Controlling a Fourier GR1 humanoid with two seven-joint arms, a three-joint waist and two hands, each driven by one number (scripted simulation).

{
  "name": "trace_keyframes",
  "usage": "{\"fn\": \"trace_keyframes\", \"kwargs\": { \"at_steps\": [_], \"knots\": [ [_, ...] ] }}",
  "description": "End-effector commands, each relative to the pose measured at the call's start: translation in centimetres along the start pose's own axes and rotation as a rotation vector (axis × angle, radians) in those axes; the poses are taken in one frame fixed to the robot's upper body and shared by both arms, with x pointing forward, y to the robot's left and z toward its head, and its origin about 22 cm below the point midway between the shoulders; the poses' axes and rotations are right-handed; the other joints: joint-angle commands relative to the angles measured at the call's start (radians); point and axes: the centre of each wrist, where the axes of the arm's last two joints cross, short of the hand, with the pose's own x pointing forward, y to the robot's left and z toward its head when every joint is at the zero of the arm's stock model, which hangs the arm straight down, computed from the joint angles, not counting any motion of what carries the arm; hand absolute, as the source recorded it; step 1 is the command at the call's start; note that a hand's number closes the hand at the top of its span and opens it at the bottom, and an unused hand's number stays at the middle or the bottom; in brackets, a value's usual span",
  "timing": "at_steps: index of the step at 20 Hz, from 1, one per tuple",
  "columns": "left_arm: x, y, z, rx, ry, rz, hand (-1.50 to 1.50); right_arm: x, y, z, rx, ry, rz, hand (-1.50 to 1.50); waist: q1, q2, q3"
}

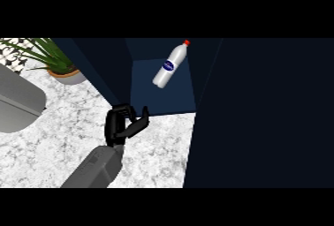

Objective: Pick up the bottled water, place it into the cabinet and close the cabinet

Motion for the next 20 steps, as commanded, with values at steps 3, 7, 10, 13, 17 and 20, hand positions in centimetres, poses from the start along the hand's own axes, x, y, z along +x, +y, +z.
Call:
{"fn": "trace_keyframes", "kwargs": {
  "at_steps": [3, 7, 10, 13, 17, 20],
  "knots": [
    [4.5, -6.1, -2.6, -0.236, -0.142, 0.256, 1.50, 0.8, 0.6, 0.9, 0.048, 0.037, 0.005, 1.50, 0.021, -0.010, -0.002],
    [3.8, -6.3, -1.1, -0.327, -0.126, 0.333, 1.50, 2.0, 1.5, 1.6, 0.077, 0.039, 0.025, 1.50, 0.053, -0.016, -0.001],
    [2.9, -5.0, -1.5, -0.370, -0.102, 0.372, 1.50, 3.4, 2.5, 2.6, 0.120, 0.050, 0.016, 1.50, 0.058, -0.013, -0.001],
    [3.6, -3.7, 0.8, -0.407, -0.086, 0.390, 1.50, 3.3, 3.5, 2.7, 0.105, 0.056, -0.009, 1.50, 0.084, -0.017, 0.000],
    [4.2, -2.3, 1.6, -0.448, -0.075, 0.359, -1.50, 4.4, 4.0, 2.7, 0.138, 0.042, -0.002, 1.50, 0.083, -0.018, 0.000],
    [3.5, 0.2, 2.4, -0.449, -0.085, 0.378, -1.50, 4.9, 5.8, 2.6, 0.141, 0.024, -0.001, 1.50, 0.083, -0.016, -0.001]
  ]
}}
